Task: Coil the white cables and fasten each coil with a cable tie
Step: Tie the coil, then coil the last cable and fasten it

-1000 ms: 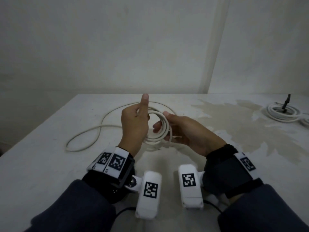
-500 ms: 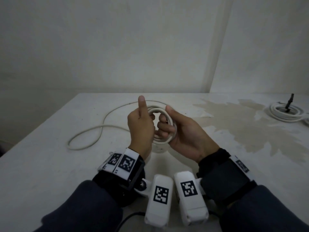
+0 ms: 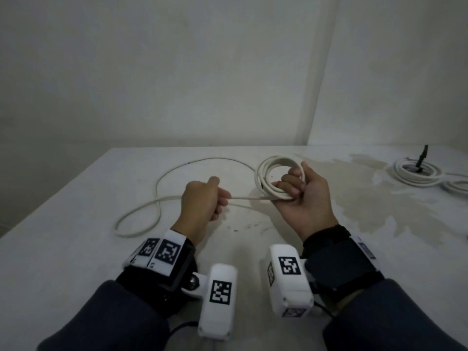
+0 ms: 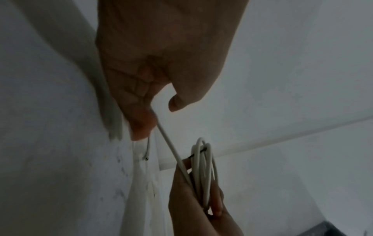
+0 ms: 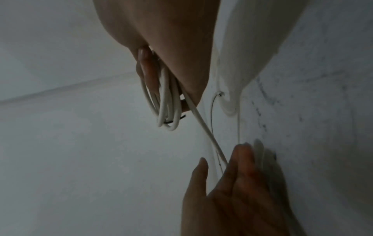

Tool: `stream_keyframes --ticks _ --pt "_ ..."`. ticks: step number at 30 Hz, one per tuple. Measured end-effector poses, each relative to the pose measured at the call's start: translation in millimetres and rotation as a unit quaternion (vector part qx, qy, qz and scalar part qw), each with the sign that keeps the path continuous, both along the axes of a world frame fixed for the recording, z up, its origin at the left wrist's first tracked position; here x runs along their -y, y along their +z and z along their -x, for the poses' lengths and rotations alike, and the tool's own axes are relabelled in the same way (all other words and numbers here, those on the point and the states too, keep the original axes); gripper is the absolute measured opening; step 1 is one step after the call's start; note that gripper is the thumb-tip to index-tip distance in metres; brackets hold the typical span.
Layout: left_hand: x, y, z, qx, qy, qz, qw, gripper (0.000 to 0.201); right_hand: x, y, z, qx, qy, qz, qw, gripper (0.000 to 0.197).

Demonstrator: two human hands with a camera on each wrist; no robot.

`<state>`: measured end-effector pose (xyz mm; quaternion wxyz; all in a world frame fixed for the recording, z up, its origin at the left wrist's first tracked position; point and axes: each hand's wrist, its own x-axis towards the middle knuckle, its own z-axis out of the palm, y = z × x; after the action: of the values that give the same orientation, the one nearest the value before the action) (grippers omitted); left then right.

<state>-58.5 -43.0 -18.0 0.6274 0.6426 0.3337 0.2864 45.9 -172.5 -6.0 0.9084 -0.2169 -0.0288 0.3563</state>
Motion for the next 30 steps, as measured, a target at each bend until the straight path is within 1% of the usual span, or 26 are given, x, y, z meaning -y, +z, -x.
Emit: stream_keyframes --ticks 2,3,4,6,8,9,10,11,13,15,19,23,26,27,28,30 --pt "5 0 3 -0.045 -0.075 0.083 0.993 0.041 0 -1 0 -0.016 0.001 -0.026 1.000 0.048" --pt "6 0 4 -0.039 -0.091 0.121 0.988 0.039 -1 -1 2 -0.020 0.008 -0.035 0.999 0.048" --pt "7 -1 3 -0.015 -0.087 0.144 0.986 0.036 -4 -1 5 -0.020 0.020 -0.042 0.999 0.047" --pt "5 -2 0 0.065 -0.043 0.166 0.983 0.027 -9 -3 10 -0.013 0.044 -0.046 0.998 0.046" --pt "2 -1 0 0.150 0.001 0.205 0.967 0.015 -13 -5 12 -0.003 0.058 -0.042 0.997 0.045" --pt "1 -1 0 0.174 0.010 0.215 0.961 0.011 -14 -6 12 0.002 0.056 -0.038 0.998 0.045" --pt "0 0 0 0.175 0.009 0.206 0.963 0.010 -13 -7 10 0.009 0.048 -0.030 0.998 0.044" --pt "2 1 1 0.158 0.001 0.181 0.971 0.011 -12 -7 8 0.016 0.037 -0.023 0.999 0.043" --pt "6 3 1 0.116 -0.019 0.109 0.987 0.015 -9 -6 5 0.016 0.024 -0.017 0.999 0.043" --pt "10 5 -1 0.096 -0.025 0.033 0.994 0.017 -6 -5 3 0.008 0.030 -0.008 0.999 0.044" --pt "8 6 -2 0.117 0.015 -0.061 0.991 0.017 -8 -6 6 0.020 0.080 0.047 0.995 0.050" --pt "4 9 1 0.100 0.057 -0.116 0.987 0.019 -11 -6 12 0.036 0.149 0.091 0.984 0.047" --pt "2 7 3 0.066 0.063 -0.223 0.971 0.021 -11 -4 13 0.056 0.173 0.127 0.975 0.045" --pt "2 7 2 0.064 0.057 -0.234 0.968 0.020 -11 -4 13 0.061 0.178 0.134 0.973 0.044" --pt "3 7 2 0.074 0.042 -0.221 0.972 0.019 -10 -4 14 0.064 0.182 0.138 0.972 0.044" --pt "4 6 1 0.113 -0.005 -0.165 0.980 0.018 -9 -4 14 0.064 0.189 0.140 0.970 0.045"
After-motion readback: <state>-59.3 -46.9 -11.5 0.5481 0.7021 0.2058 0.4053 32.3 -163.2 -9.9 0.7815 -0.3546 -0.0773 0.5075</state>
